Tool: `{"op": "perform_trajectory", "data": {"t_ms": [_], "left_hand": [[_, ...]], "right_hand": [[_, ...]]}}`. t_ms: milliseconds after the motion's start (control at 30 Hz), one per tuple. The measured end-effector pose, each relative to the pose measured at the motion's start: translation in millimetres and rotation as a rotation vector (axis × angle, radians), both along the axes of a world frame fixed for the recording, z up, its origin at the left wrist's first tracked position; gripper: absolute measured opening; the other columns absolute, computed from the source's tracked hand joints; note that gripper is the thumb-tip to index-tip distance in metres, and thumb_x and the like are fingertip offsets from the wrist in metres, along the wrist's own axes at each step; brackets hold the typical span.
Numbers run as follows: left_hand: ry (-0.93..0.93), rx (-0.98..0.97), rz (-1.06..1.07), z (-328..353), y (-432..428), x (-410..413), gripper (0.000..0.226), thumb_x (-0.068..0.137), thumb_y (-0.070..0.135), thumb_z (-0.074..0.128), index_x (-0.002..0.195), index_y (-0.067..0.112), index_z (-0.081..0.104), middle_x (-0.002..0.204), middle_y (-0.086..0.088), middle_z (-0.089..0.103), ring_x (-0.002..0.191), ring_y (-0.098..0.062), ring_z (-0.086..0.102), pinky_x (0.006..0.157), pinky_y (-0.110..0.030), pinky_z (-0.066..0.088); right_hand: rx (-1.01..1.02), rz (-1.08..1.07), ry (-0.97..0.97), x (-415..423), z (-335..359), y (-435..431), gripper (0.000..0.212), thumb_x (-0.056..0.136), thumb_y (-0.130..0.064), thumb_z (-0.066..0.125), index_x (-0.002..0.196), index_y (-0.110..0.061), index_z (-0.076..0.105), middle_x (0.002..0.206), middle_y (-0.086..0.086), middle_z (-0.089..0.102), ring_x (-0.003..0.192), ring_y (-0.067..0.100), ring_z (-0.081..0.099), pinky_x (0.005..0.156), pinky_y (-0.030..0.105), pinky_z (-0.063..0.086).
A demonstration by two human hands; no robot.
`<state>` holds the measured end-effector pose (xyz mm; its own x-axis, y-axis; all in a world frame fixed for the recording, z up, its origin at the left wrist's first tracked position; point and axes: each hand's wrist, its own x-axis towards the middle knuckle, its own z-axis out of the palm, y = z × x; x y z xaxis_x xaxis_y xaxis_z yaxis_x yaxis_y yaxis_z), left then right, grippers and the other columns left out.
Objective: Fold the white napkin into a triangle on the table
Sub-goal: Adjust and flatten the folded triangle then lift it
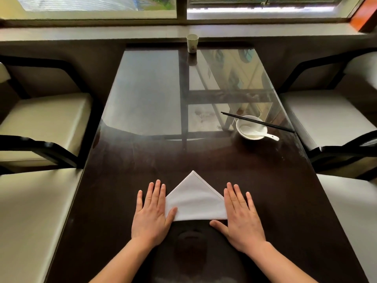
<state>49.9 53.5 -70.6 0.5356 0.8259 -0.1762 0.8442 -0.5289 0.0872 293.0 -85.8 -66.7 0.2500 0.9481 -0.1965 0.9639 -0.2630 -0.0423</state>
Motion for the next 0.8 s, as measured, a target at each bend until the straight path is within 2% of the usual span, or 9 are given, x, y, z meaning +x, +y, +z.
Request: {"op": "perform_trajectory", "data": {"t_ms": [133, 233, 300, 400, 567, 667, 800], "left_hand": [[-0.155, 0.058, -0.221, 11.3, -24.0, 40.7, 0.076, 0.097, 0.054, 0.031, 0.157, 0.013, 0.012, 0.166, -0.006, 0.005, 0.153, -0.023, 0.001, 0.119, -0.051, 0.008], [-0.18, 0.015, -0.245, 10.8, -42.8, 90.1, 0.078, 0.098, 0.059, 0.027, 0.157, 0.012, 0.009, 0.166, -0.008, 0.0, 0.152, -0.024, -0.004, 0.119, -0.049, 0.005], [-0.16, -0.013, -0.19, 9.3, -45.8, 117.3, 0.081, 0.096, 0.065, 0.018, 0.156, 0.013, -0.001, 0.165, -0.007, -0.012, 0.151, -0.022, -0.016, 0.12, -0.047, -0.003], [-0.102, -0.036, -0.204, 2.2, -43.4, 127.7, 0.089, 0.092, 0.074, 0.008, 0.154, 0.015, -0.013, 0.163, -0.005, -0.022, 0.147, -0.019, -0.029, 0.119, -0.049, -0.011], [-0.057, 0.054, -0.22, -2.6, -30.5, 104.8, 0.098, 0.09, 0.075, 0.024, 0.156, 0.007, -0.002, 0.165, -0.013, -0.012, 0.151, -0.027, -0.016, 0.119, -0.056, 0.001], [-0.085, 0.045, -0.126, -3.7, -34.5, 102.4, 0.102, 0.088, 0.074, 0.031, 0.155, 0.002, 0.002, 0.165, -0.016, -0.005, 0.152, -0.03, -0.007, 0.119, -0.056, 0.006], [-0.074, 0.048, -0.012, -9.5, -32.3, 78.0, 0.101, 0.089, 0.073, 0.03, 0.155, 0.001, 0.005, 0.165, -0.017, -0.002, 0.152, -0.032, -0.003, 0.12, -0.056, 0.008]], "right_hand": [[-0.015, 0.003, 0.029, 1.9, 2.2, -0.2, 0.113, 0.082, -0.09, 0.022, 0.155, -0.003, 0.019, 0.166, 0.011, 0.008, 0.154, 0.028, 0.005, 0.119, 0.052, 0.011], [-0.004, 0.014, 0.023, 1.1, 1.3, -0.2, 0.114, 0.08, -0.09, 0.02, 0.155, -0.005, 0.011, 0.167, 0.01, 0.002, 0.154, 0.027, 0.001, 0.119, 0.051, 0.007], [0.003, 0.022, 0.025, 3.1, -0.7, -0.1, 0.112, 0.08, -0.087, 0.028, 0.155, -0.006, 0.012, 0.167, 0.01, 0.005, 0.154, 0.026, 0.004, 0.118, 0.051, 0.008], [-0.016, 0.026, 0.045, 6.2, -3.8, -0.4, 0.119, 0.074, -0.091, 0.029, 0.156, -0.008, 0.006, 0.167, 0.008, -0.001, 0.154, 0.024, -0.004, 0.12, 0.051, 0.005], [-0.061, 0.021, 0.061, 3.6, -1.6, 1.2, 0.135, 0.062, -0.103, 0.022, 0.155, -0.006, 0.008, 0.167, 0.009, 0.001, 0.155, 0.026, -0.001, 0.119, 0.055, 0.007], [-0.073, 0.016, 0.067, 3.4, -0.6, 2.4, 0.137, 0.061, -0.103, 0.022, 0.156, -0.006, 0.01, 0.167, 0.009, 0.002, 0.155, 0.026, -0.002, 0.119, 0.055, 0.006], [-0.082, 0.026, 0.049, 5.4, 1.5, 1.4, 0.136, 0.062, -0.103, 0.023, 0.155, -0.004, 0.011, 0.167, 0.009, 0.004, 0.155, 0.027, 0.001, 0.119, 0.055, 0.006]]}}
